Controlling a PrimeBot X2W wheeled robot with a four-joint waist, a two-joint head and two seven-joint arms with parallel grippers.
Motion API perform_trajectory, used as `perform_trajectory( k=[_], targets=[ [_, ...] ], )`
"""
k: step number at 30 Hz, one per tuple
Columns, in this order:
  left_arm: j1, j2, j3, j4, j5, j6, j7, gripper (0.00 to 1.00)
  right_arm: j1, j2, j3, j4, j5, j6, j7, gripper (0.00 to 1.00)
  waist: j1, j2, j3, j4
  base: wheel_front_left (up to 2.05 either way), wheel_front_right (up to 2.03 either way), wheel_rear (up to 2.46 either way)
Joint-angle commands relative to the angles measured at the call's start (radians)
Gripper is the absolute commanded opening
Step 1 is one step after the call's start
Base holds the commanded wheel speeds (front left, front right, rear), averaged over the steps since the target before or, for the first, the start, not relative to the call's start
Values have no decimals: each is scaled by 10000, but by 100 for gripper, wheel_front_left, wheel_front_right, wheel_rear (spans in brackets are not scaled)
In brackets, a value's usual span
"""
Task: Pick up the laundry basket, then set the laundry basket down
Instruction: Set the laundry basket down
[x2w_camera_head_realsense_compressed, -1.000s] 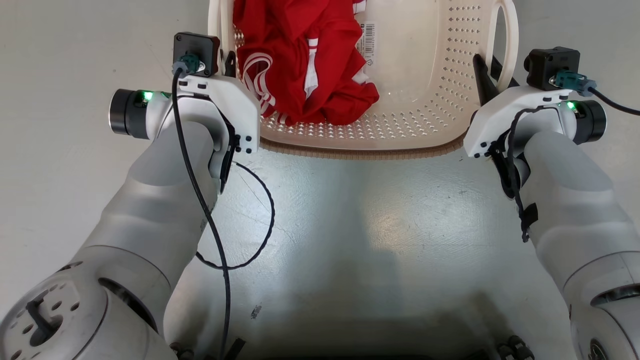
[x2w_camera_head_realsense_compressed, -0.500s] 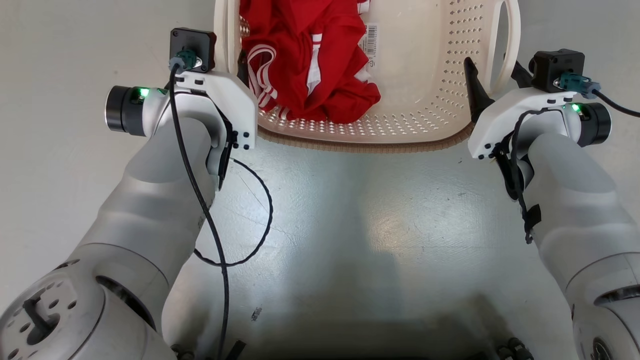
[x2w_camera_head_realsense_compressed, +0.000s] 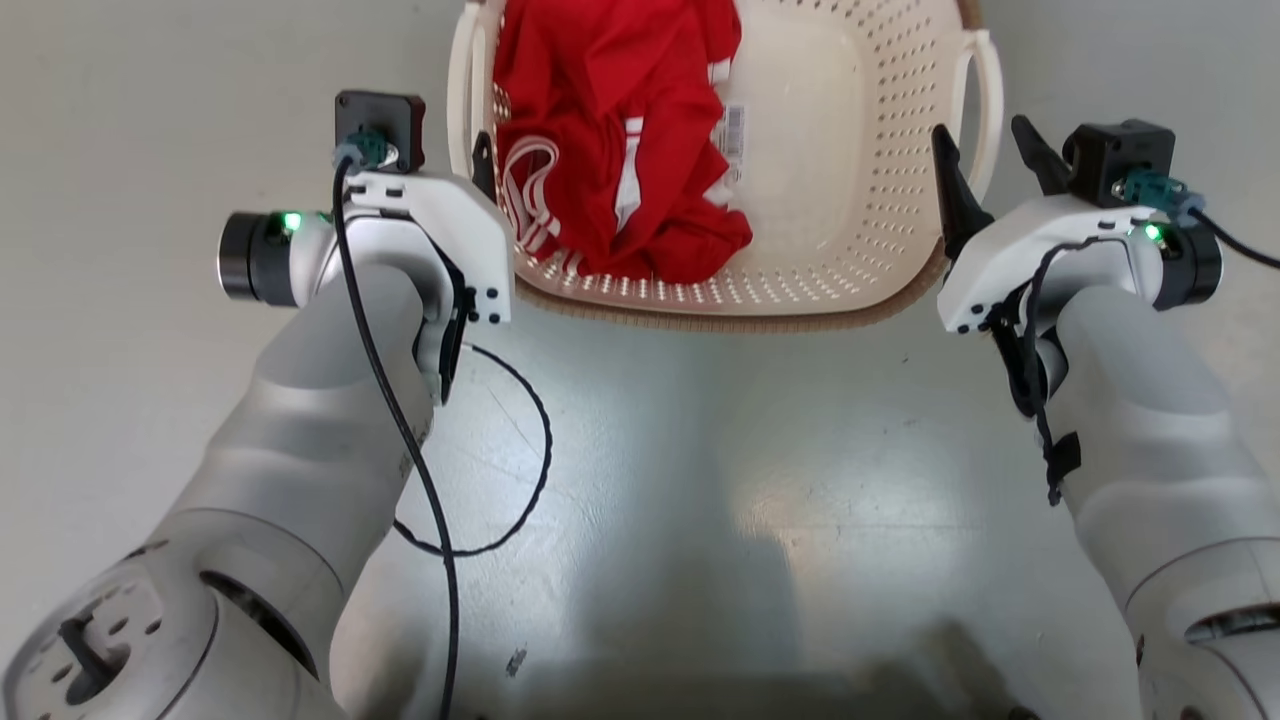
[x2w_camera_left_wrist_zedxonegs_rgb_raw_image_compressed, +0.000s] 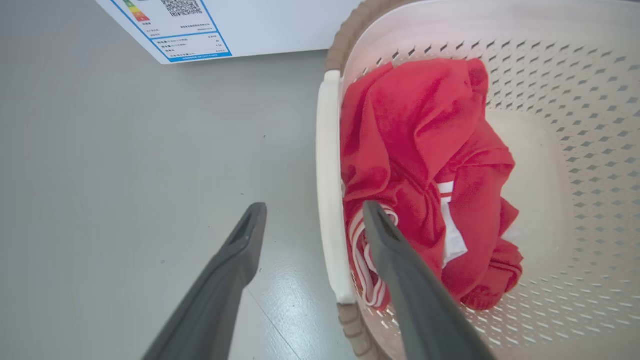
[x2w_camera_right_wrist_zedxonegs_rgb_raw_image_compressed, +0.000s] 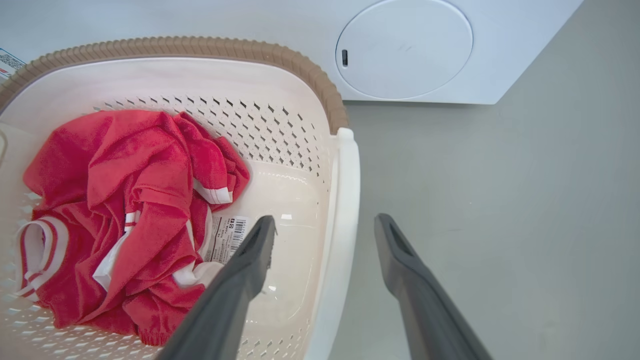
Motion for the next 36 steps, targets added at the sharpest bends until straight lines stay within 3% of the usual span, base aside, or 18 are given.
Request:
perform_trajectory(
  k=[1, 10, 21, 36],
  targets=[
    [269, 214, 193, -6, -97, 79, -98, 100, 531, 214, 146, -252, 76, 46, -63, 100, 0, 0, -285, -17, 0, 0, 0],
    [968, 258, 903, -609, -105, 196, -137, 100, 1370, 214, 436, -991, 410, 46, -64, 100, 0, 0, -1663, -37, 0, 0, 0],
    [2515, 522, 2550, -2131, 1004, 401, -140, 100, 2497, 214, -81, -1977, -63, 46, -64, 100, 0, 0, -3402, 115, 0, 0, 0],
    [4376, 739, 5060, -3847, 2792, 60, -141, 100, 3551, 214, -107, -3193, -258, 46, -64, 100, 0, 0, -5392, 135, 0, 0, 0]
  ],
)
